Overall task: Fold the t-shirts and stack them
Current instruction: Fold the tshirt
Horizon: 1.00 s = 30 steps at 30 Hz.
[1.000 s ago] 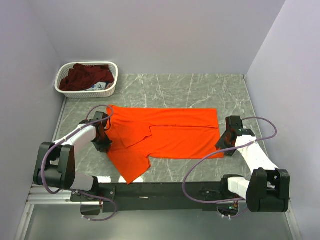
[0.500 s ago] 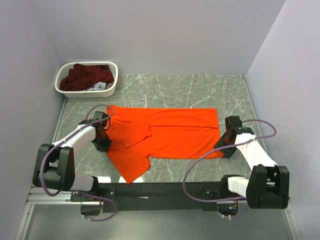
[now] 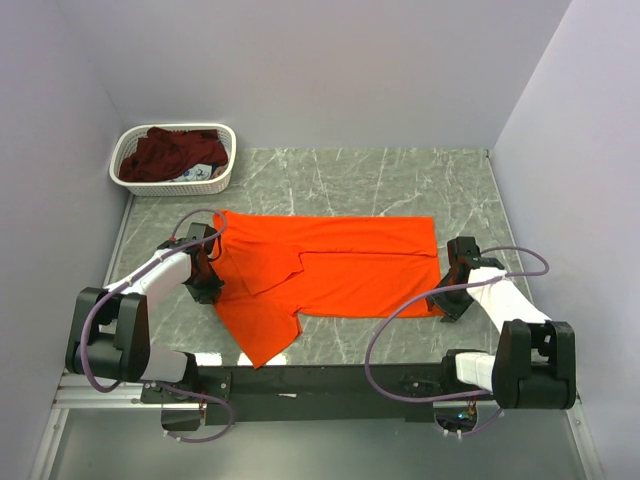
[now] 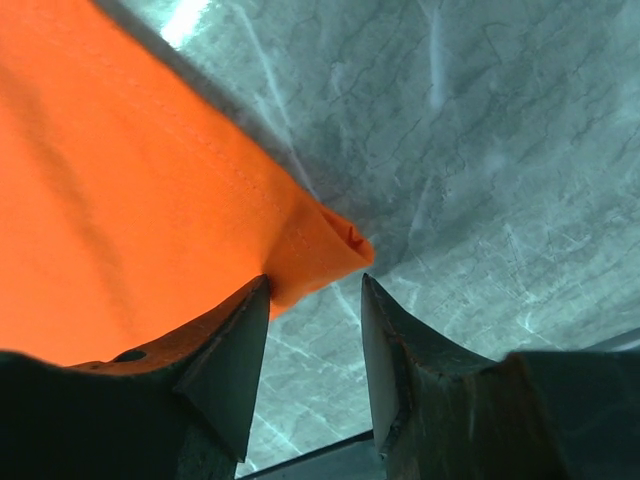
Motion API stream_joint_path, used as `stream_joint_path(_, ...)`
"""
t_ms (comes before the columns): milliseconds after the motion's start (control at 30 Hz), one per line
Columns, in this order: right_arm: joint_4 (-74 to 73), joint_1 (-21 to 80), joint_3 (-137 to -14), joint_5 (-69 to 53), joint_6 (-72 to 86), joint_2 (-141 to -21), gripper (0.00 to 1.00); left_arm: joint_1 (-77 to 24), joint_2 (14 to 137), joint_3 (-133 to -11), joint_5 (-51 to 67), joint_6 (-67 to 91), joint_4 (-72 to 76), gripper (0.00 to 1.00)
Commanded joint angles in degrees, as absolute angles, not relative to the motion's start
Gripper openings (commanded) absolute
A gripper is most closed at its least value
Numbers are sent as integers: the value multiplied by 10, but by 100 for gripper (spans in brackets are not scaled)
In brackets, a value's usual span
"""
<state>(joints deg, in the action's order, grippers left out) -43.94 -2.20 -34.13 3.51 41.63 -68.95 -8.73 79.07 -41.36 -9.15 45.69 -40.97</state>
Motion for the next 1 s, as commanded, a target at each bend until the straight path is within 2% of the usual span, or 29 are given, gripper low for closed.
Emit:
stream_joint_path(0, -421, -24, -329, 53, 440, -699, 48, -88, 787, -417, -106, 456, -414, 14)
stream_joint_path(100, -411, -23, -321, 55, 446, -707, 47, -87, 787, -417, -106, 456, -415, 13)
stream_joint_path(200, -403, -24, -316, 54, 445, -715, 42, -83, 793, -418, -103, 454, -416, 13)
stream_joint_path(333, -403, -24, -315, 54, 445, -715, 25, -82, 800, -420, -98, 452, -418, 12)
stream_joint_path(467, -420, -25, -325, 59, 443, -707, 9, -79, 790, -424, -103, 456, -427, 2)
stream_joint_path(533, -430, -24, -331, 61, 440, -697, 1, -73, 787, -425, -99, 456, -431, 1)
stream_joint_path(967, -492, -25, -395, 32, 383, -667, 0, -57, 776, -473, -84, 436, -483, 1)
